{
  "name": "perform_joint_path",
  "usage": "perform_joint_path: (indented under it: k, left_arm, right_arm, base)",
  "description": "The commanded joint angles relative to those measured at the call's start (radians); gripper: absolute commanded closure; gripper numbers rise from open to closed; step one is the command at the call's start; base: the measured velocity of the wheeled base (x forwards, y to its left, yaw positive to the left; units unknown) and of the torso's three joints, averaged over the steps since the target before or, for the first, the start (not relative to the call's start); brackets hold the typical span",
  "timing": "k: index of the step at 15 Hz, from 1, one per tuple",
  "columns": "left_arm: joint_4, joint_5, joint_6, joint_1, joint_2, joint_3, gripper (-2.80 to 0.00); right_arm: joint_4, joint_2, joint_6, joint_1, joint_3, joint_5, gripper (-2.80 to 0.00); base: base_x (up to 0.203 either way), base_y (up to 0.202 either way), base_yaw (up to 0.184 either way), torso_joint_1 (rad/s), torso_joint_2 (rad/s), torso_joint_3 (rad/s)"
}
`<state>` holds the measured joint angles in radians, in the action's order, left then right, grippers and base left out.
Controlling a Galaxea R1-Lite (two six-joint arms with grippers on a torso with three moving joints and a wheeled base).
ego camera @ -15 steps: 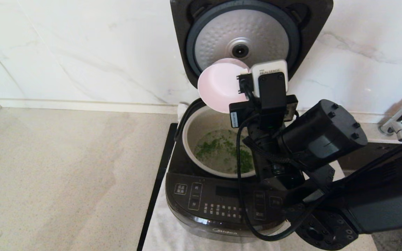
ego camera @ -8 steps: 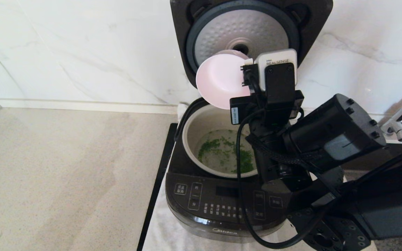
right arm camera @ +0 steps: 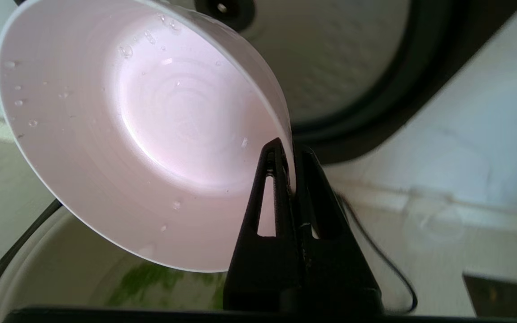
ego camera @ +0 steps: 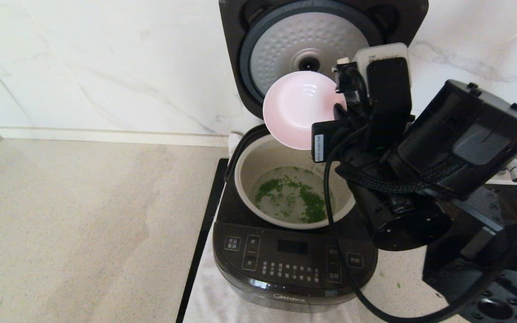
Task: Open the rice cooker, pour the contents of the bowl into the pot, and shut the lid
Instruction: Pour the water from the bowl into the rice cooker, then place the bowl on the table
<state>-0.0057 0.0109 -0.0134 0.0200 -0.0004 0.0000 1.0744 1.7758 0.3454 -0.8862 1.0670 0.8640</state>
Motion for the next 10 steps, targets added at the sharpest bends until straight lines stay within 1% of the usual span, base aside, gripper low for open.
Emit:
perform_joint_path:
  k: [1,3,6,8,9,10]
  left_arm:
    - [0.0,0.0,0.0,0.0,-0.001,0.002,0.0]
    - [0.0,0.0,0.0,0.0,-0.001,0.002,0.0]
    - [0.0,0.0,0.0,0.0,-0.001,0.002,0.0]
    - [0.0,0.0,0.0,0.0,-0.001,0.002,0.0]
    - [0.0,0.0,0.0,0.0,-0.001,0.002,0.0]
    - [0.0,0.0,0.0,0.0,-0.001,0.002,0.0]
  right_arm:
    - [-0.266,-0.16,-0.133,0.0,0.005,0.003,0.0]
    - [-0.504,-0.277,-0.238,0.009,0.006,-0.018,0.0]
    - [-0.829,-0.427,-0.389,0.055,0.01,-0.091,0.0]
    - [-1.081,-0.535,-0.487,0.146,0.012,-0.196,0.0]
    - [-1.186,-0.573,-0.525,0.225,0.014,-0.263,0.0]
    - [-1.257,-0.596,-0.551,0.312,0.017,-0.318,0.0]
  base:
    - [0.0,0.0,0.0,0.0,0.0,0.0]
    - [0.0,0.0,0.0,0.0,0.0,0.0]
    - [0.0,0.0,0.0,0.0,0.0,0.0]
    - [0.0,0.0,0.0,0.0,0.0,0.0]
    - [0.0,0.0,0.0,0.0,0.0,0.0]
    - [0.0,0.0,0.0,0.0,0.0,0.0]
